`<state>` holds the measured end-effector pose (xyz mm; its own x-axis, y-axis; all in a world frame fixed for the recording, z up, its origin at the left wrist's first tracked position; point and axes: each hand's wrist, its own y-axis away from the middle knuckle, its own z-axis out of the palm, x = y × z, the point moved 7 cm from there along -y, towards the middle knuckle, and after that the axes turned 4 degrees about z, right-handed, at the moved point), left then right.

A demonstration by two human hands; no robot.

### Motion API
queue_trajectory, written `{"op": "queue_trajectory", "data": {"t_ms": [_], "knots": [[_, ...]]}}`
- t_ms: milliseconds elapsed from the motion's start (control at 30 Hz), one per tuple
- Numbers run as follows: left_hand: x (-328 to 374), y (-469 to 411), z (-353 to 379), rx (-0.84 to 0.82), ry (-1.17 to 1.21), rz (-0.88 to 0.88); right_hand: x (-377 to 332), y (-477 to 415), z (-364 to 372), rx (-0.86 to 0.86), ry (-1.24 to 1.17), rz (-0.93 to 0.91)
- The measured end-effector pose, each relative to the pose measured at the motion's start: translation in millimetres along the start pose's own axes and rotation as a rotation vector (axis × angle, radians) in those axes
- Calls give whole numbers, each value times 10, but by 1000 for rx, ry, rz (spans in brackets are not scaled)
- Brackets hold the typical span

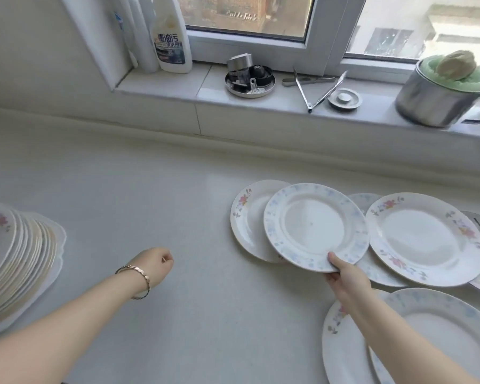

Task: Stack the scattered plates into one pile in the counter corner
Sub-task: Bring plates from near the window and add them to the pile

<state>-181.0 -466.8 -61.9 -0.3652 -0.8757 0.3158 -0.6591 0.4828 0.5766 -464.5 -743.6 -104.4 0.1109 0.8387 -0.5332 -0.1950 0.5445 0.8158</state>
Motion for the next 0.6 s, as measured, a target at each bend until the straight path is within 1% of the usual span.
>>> {"op": "queue_trajectory", "data": {"t_ms": [133,267,433,600], "knots": [[-422,167,-310,110,90,-41,63,341,364,-154,153,-35],[-974,406,-716,233,200,-76,381,741,1039,-292,279,-43],[-1882,798,-1256,369,253,-127,1090,1248,2023,-463,381,23],[-2925,1178,-1620,469,353,-218,1910,1715,2900,-515,556,34]]}}
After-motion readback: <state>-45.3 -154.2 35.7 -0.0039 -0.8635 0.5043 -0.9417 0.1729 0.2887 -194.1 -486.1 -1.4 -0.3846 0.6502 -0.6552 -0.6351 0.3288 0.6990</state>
